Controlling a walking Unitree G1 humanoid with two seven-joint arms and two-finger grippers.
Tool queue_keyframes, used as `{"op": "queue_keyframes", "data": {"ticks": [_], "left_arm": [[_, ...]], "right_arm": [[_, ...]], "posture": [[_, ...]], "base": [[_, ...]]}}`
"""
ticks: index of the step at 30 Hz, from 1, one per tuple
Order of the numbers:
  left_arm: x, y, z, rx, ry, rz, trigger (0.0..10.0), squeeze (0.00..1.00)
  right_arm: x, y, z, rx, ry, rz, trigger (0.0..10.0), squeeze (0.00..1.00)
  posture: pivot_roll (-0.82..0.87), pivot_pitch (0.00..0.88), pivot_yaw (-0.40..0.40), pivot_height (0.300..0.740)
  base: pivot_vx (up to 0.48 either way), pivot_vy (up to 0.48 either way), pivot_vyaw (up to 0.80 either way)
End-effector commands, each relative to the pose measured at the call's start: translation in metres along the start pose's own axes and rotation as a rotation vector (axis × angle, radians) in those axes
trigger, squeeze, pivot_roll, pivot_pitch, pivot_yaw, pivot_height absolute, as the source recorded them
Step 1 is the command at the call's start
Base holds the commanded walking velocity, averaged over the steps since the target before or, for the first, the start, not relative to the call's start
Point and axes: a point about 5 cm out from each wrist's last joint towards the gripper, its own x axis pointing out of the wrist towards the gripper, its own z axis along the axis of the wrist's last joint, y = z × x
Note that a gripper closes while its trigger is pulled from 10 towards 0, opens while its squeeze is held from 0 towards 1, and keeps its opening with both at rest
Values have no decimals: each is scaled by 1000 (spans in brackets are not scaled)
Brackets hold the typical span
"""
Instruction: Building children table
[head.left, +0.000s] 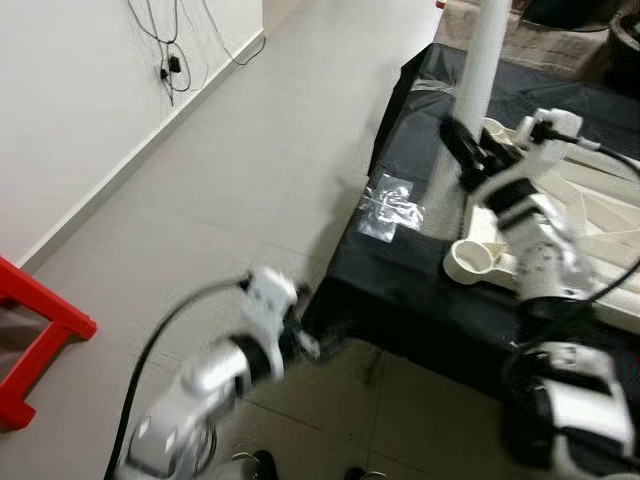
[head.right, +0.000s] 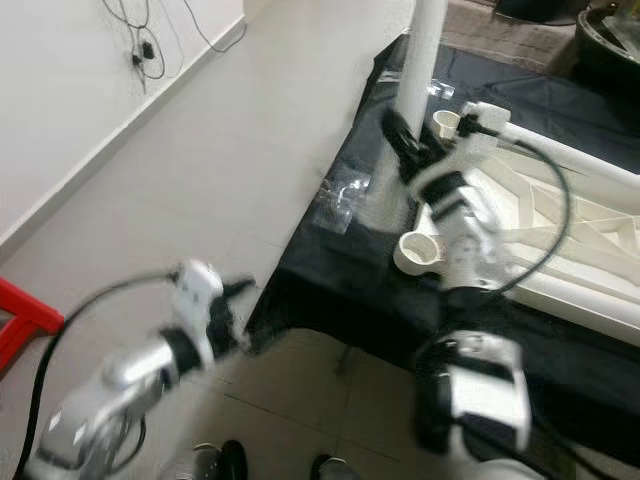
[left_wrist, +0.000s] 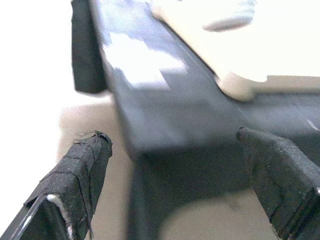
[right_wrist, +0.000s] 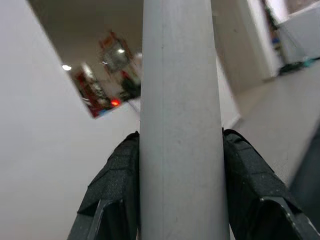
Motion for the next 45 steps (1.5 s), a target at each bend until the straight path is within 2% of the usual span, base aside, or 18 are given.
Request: {"op": "queue_keyframes", "data": {"ticks": [1, 3, 4, 5, 6, 7, 10, 12, 13, 14, 19, 26, 31, 33, 35, 38, 41, 45], "left_arm": [[7, 6, -5, -46, 34, 0, 10000, 1000], [7, 6, -5, -46, 34, 0, 10000, 1000], [11, 6, -3, -76, 33, -31, 10000, 1000], [14, 3, -1, -131, 32, -96, 10000, 494], [14, 3, -1, -131, 32, -96, 10000, 494], [17, -3, 3, -194, 27, -179, 10000, 0], [18, -7, 6, -239, 19, -247, 10000, 0], [16, -20, 11, -334, 30, -420, 10000, 0], [16, -20, 11, -334, 30, -420, 10000, 0], [10, -29, 9, -363, 63, -542, 10000, 0], [3, -36, 6, -369, 105, -632, 10000, 0], [-3, -33, 5, -339, 138, -674, 10000, 0], [-5, -12, 2, -262, 168, -598, 10000, 0], [-10, -6, 1, -247, 194, -616, 10000, 0], [-25, -4, 2, -233, 249, -716, 10000, 0], [-33, -6, 7, -256, 264, -792, 10000, 0], [-30, -5, 7, -265, 250, -770, 10000, 0], [-16, 0, -2, -255, 219, -657, 10000, 0]], "right_arm": [[-14, 32, -13, 110, 5, 138, 0, 0], [-14, 32, -13, 110, 5, 138, 0, 0], [-20, 44, -19, 155, 19, 200, 0, 0], [-26, 54, -26, 190, 44, 265, 0, 0], [-26, 54, -26, 190, 44, 265, 0, 0], [-32, 62, -32, 223, 77, 321, 0, 0], [-37, 68, -36, 239, 99, 358, 0, 0], [-43, 79, -41, 288, 134, 412, 0, 0], [-43, 79, -41, 288, 134, 412, 0, 0], [-46, 85, -44, 311, 150, 433, 0, 0], [-50, 90, -47, 320, 168, 441, 0, 0], [-55, 94, -55, 329, 201, 446, 0, 0], [-51, 83, -56, 283, 189, 356, 0, 0], [-49, 77, -57, 261, 186, 326, 0, 0], [-48, 70, -56, 243, 186, 303, 0, 0], [-49, 67, -54, 237, 187, 298, 0, 0], [-49, 68, -54, 244, 187, 306, 0, 0], [-54, 80, -54, 277, 196, 379, 0, 0]], "posture": [[110, 147, -52, 740], [110, 147, -52, 740], [108, 143, -50, 740], [101, 138, -48, 740], [101, 138, -48, 740], [98, 137, -47, 740], [95, 136, -46, 740], [93, 134, -44, 740], [93, 134, -44, 740], [92, 133, -42, 740], [94, 128, -39, 740], [92, 122, -40, 740], [93, 117, -43, 740], [93, 114, -45, 740], [97, 111, -45, 740], [98, 112, -48, 740], [98, 117, -47, 740], [89, 120, -43, 740]], "base": [[0, 0, 0], [0, 0, 0], [0, 0, 0], [0, 0, 0], [0, 0, 0], [0, 0, 0], [0, 0, 0], [0, 0, 0], [0, 0, 0], [0, 0, 0], [0, 0, 0], [0, 0, 0], [0, 0, 0], [0, 0, 0], [0, 0, 0], [0, 0, 0], [0, 0, 0], [0, 0, 0]]}}
